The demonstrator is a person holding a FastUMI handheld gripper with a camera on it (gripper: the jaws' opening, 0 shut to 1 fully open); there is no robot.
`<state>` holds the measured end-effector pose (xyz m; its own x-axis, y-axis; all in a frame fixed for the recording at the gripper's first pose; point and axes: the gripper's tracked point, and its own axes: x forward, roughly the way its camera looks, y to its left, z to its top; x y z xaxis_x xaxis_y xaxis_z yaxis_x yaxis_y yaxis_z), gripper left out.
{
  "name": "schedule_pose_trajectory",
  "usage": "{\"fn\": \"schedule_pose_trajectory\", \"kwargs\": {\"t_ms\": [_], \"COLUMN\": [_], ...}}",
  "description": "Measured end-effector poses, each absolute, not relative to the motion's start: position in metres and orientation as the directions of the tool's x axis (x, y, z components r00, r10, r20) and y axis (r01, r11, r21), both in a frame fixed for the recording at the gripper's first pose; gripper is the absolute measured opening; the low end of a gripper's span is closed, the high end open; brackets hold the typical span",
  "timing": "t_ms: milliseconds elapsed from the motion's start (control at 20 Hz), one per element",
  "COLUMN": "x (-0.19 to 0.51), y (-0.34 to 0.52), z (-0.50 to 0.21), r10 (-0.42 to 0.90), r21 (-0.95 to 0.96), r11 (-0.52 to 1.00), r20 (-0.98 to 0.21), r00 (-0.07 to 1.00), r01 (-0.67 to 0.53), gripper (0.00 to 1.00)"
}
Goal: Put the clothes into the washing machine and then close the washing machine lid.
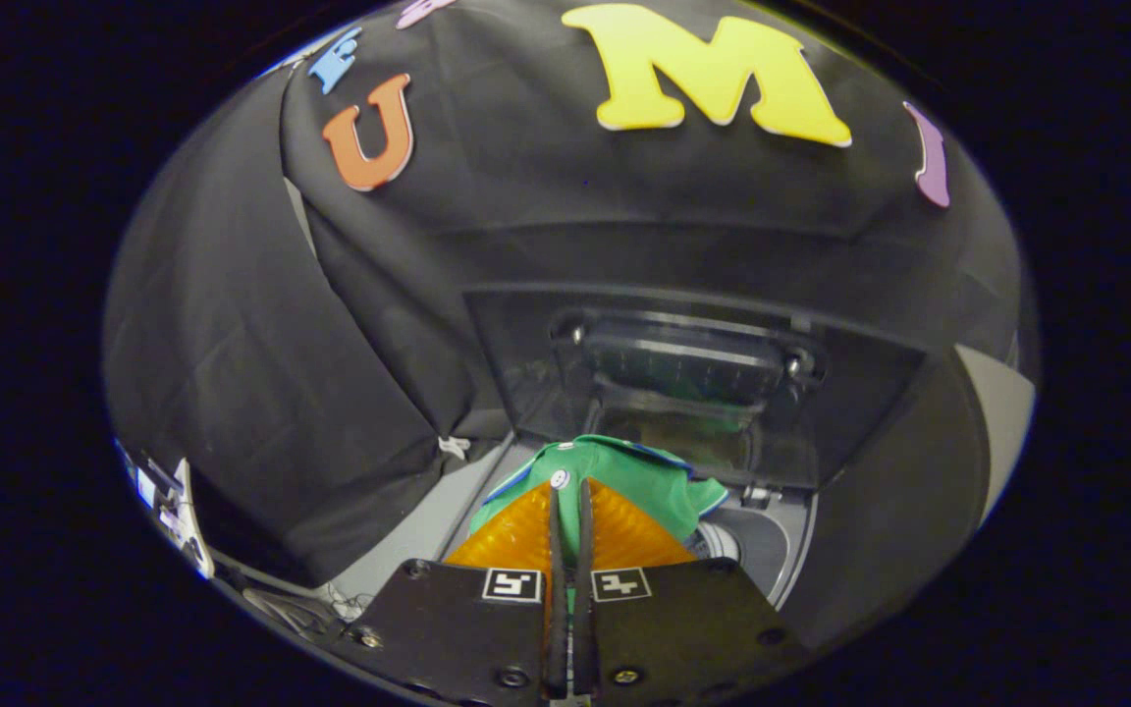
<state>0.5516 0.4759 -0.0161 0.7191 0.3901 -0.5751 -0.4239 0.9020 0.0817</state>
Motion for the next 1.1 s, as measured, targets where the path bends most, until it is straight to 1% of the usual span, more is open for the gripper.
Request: {"fn": "schedule_pose_trajectory", "kwargs": {"t_ms": [200,400,600,850,950,1050,1100], "x": [0.554,0.553,0.551,0.553,0.552,0.554,0.554], "y": [0.462,0.443,0.432,0.429,0.426,0.426,0.426], "z": [-0.077,-0.131,-0.149,-0.148,-0.149,-0.147,-0.142], "r10": [0.321,0.254,0.218,0.198,0.199,0.193,0.186], "r21": [0.084,0.107,0.111,0.099,0.099,0.086,0.072], "r11": [0.928,0.956,0.969,0.974,0.974,0.974,0.975], "r20": [-0.672,-0.77,-0.809,-0.807,-0.811,-0.795,-0.786], "r00": [0.668,0.585,0.546,0.556,0.551,0.575,0.589], "r01": [-0.363,-0.275,-0.222,-0.204,-0.205,-0.208,-0.212], "gripper": [0.06,0.06,0.06,0.06,0.09,0.15,0.2]}}
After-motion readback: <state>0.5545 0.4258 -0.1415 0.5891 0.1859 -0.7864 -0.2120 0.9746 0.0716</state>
